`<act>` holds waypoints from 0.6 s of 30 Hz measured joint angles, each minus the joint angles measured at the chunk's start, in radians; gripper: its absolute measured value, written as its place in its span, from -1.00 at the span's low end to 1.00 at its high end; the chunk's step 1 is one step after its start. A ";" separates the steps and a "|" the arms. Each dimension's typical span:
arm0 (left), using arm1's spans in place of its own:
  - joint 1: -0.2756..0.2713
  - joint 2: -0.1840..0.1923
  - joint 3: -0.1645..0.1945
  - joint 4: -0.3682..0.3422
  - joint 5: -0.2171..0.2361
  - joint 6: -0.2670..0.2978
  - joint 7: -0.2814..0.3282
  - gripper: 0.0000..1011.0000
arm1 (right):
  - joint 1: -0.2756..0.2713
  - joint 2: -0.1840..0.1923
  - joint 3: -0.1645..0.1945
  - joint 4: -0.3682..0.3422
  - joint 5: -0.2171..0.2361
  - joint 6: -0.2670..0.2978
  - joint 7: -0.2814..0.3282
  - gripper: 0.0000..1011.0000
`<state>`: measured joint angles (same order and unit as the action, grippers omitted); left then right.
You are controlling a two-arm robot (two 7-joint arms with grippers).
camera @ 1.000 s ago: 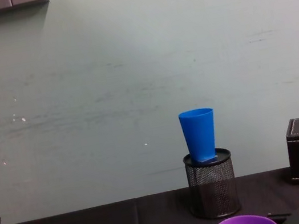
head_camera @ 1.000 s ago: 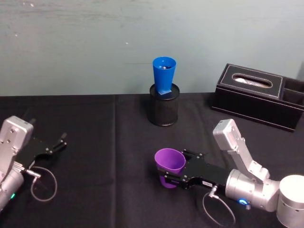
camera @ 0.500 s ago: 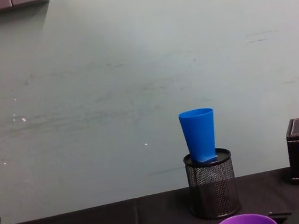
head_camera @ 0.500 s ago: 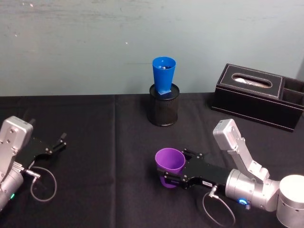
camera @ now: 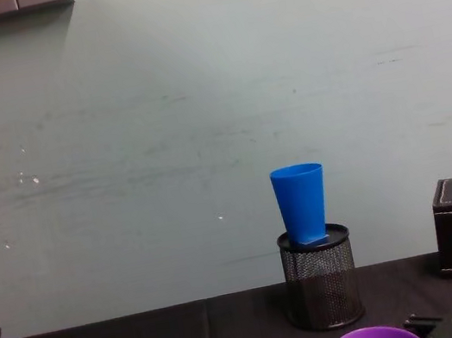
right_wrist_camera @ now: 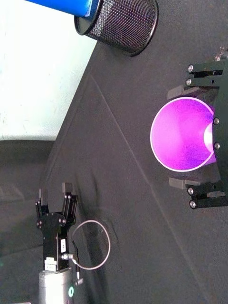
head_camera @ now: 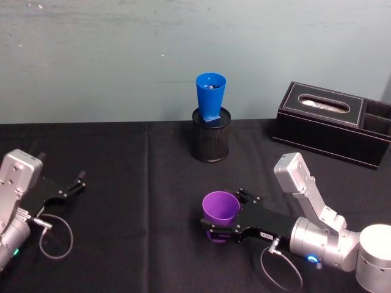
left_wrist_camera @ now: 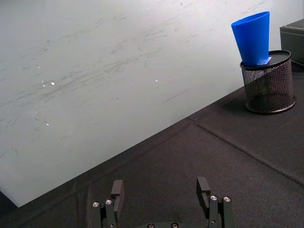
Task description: Pick up one cup with a gripper and tap it against the other cup.
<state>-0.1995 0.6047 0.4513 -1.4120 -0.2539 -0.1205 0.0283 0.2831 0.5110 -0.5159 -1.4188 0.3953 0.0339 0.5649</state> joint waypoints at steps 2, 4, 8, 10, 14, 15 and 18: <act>0.000 0.000 0.000 0.000 0.000 0.000 0.000 0.98 | 0.000 0.000 0.000 0.000 0.000 0.000 0.000 0.98; 0.000 0.000 0.000 0.000 0.000 0.000 0.000 0.98 | -0.002 0.001 0.002 -0.004 0.001 -0.003 0.002 0.98; 0.000 0.000 0.000 0.000 0.000 0.000 0.000 0.98 | -0.017 0.003 0.021 -0.029 0.014 -0.028 0.008 0.98; 0.000 0.000 0.000 0.000 0.000 0.000 0.000 0.98 | -0.025 0.003 0.033 -0.039 0.025 -0.041 0.009 0.98; 0.000 0.000 0.000 0.000 0.000 0.000 0.000 0.98 | -0.044 -0.003 0.066 -0.057 0.072 -0.074 0.020 0.98; 0.000 0.000 0.000 0.000 0.000 0.000 0.000 0.98 | -0.052 -0.006 0.078 -0.063 0.086 -0.087 0.020 0.98; 0.000 0.000 0.000 0.000 0.000 0.000 0.000 0.98 | -0.064 -0.013 0.098 -0.073 0.103 -0.110 0.011 0.98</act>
<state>-0.1995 0.6047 0.4514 -1.4120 -0.2539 -0.1205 0.0283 0.2190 0.4976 -0.4181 -1.4914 0.4980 -0.0758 0.5760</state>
